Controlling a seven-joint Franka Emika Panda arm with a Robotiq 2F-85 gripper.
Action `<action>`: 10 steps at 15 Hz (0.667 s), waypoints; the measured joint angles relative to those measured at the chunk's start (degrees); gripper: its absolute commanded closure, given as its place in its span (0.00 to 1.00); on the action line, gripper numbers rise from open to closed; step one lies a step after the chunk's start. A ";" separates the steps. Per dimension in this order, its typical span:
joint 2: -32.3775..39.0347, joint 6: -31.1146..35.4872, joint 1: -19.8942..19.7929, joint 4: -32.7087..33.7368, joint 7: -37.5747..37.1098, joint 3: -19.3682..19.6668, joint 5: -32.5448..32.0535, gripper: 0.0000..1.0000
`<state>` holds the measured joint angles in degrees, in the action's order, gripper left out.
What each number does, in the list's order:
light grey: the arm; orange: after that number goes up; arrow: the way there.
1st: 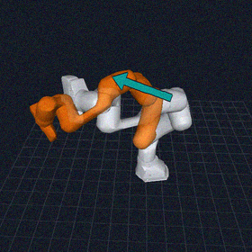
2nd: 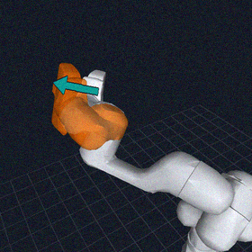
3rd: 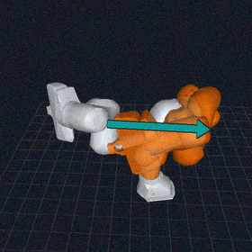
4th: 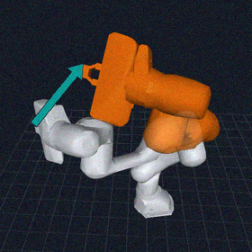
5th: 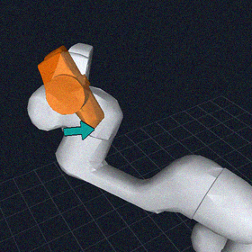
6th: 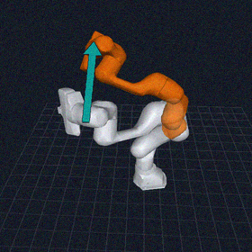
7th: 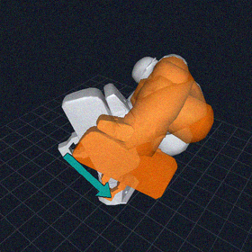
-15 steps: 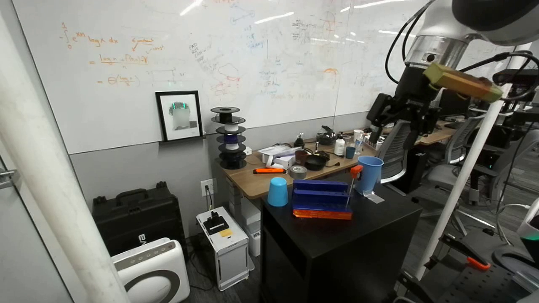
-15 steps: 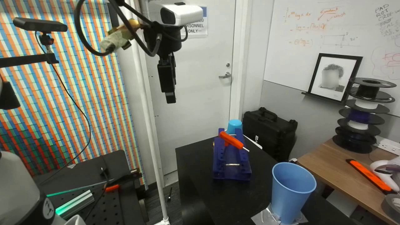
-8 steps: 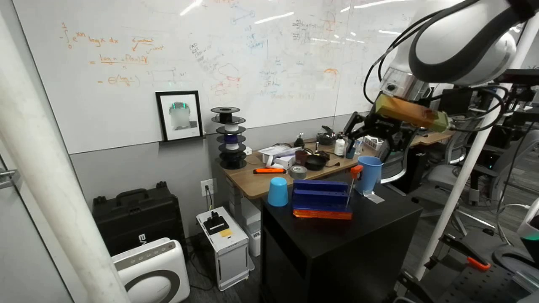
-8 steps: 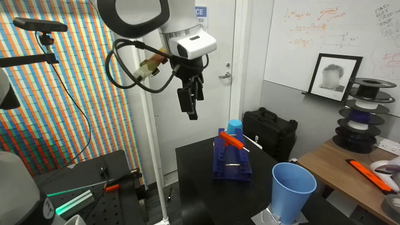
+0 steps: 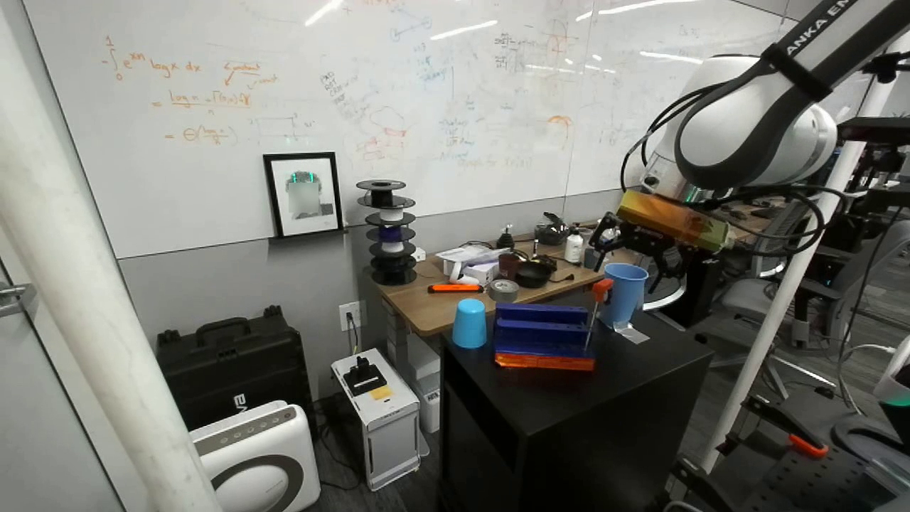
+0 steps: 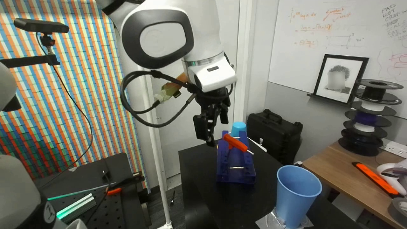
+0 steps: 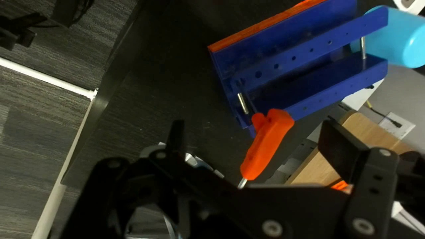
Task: Remove the screwdriver from the object and put it in the cup
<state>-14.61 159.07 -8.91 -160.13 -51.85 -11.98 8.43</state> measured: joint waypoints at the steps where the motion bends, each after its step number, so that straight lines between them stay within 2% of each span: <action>1: 1.29 1.12 -0.46 0.01 -0.69 0.68 -0.76 0.00; 5: 7.29 6.00 -1.06 0.25 -1.49 3.93 -1.98 0.00; 6: 8.68 7.00 -0.49 0.67 -1.18 4.96 -1.09 0.17; 7: 9.85 7.75 0.25 1.13 -0.61 5.80 0.14 0.28; 8: 11.01 8.56 1.09 1.59 -0.02 6.49 1.19 0.08; 10: 13.14 9.65 2.61 2.21 0.89 7.19 2.87 0.04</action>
<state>-1.47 168.72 -6.30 -157.91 -50.96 -4.79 11.30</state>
